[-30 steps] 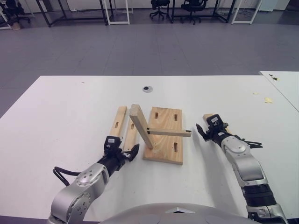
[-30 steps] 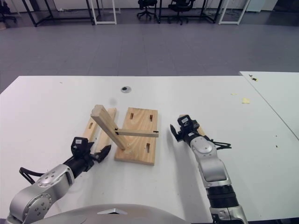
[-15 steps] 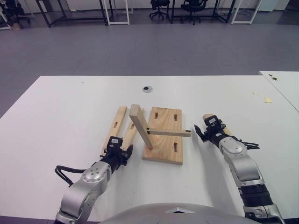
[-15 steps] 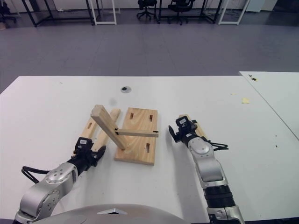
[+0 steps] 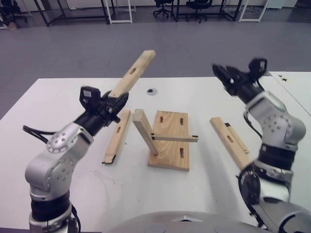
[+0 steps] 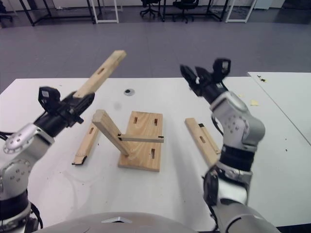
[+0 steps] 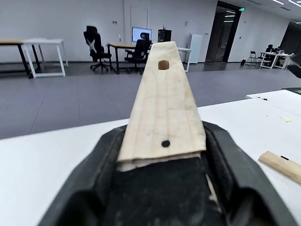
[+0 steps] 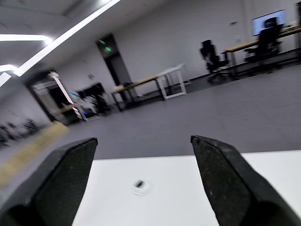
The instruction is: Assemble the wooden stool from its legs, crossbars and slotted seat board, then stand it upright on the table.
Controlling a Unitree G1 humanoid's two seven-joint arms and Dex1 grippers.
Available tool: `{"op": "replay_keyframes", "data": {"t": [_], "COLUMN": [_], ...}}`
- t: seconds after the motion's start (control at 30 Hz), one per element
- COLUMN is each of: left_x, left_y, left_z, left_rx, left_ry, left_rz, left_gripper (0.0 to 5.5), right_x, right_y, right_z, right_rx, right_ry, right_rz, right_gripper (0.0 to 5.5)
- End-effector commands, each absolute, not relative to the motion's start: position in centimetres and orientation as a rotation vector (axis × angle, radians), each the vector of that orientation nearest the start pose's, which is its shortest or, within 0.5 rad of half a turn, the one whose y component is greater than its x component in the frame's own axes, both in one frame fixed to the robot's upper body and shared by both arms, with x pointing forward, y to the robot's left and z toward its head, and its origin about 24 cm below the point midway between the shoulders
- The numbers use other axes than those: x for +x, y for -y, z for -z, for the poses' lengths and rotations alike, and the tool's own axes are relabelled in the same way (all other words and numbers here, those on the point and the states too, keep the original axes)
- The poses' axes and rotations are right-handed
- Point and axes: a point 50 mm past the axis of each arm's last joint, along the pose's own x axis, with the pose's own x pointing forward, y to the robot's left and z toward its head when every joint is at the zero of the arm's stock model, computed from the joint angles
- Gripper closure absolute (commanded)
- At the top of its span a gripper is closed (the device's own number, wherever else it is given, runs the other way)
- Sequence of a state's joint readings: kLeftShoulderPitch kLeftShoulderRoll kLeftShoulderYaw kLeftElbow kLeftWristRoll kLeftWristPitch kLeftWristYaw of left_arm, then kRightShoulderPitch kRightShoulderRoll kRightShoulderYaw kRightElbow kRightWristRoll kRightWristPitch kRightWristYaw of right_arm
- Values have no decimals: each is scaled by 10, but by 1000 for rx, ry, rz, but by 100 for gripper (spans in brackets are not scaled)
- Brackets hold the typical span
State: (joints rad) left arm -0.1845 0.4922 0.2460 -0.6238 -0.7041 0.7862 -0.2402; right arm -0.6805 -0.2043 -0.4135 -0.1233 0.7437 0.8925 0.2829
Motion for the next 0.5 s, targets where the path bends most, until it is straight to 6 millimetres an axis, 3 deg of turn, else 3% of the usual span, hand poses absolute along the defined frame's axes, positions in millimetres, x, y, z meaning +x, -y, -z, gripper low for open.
{"op": "replay_keyframes", "data": {"t": [0.03, 0.17, 0.3, 0.5], "left_x": [257, 262, 263, 258], "left_y": [-185, -177, -166, -151], "left_z": [-204, -210, -216, -213], "left_rx": [82, 153, 166, 206], "left_ry": [143, 213, 278, 296], "left_rz": [553, 603, 661, 784], "left_gripper": [342, 342, 342, 342], "right_x": [331, 337, 342, 344], "right_y": [122, 100, 103, 107], "right_z": [-246, -241, -239, -249], "right_rx": [818, 1058, 1168, 1193], "right_ry": [43, -75, -99, -81], "right_rz": [-786, -820, -791, -807], "right_gripper": [177, 177, 177, 177]}}
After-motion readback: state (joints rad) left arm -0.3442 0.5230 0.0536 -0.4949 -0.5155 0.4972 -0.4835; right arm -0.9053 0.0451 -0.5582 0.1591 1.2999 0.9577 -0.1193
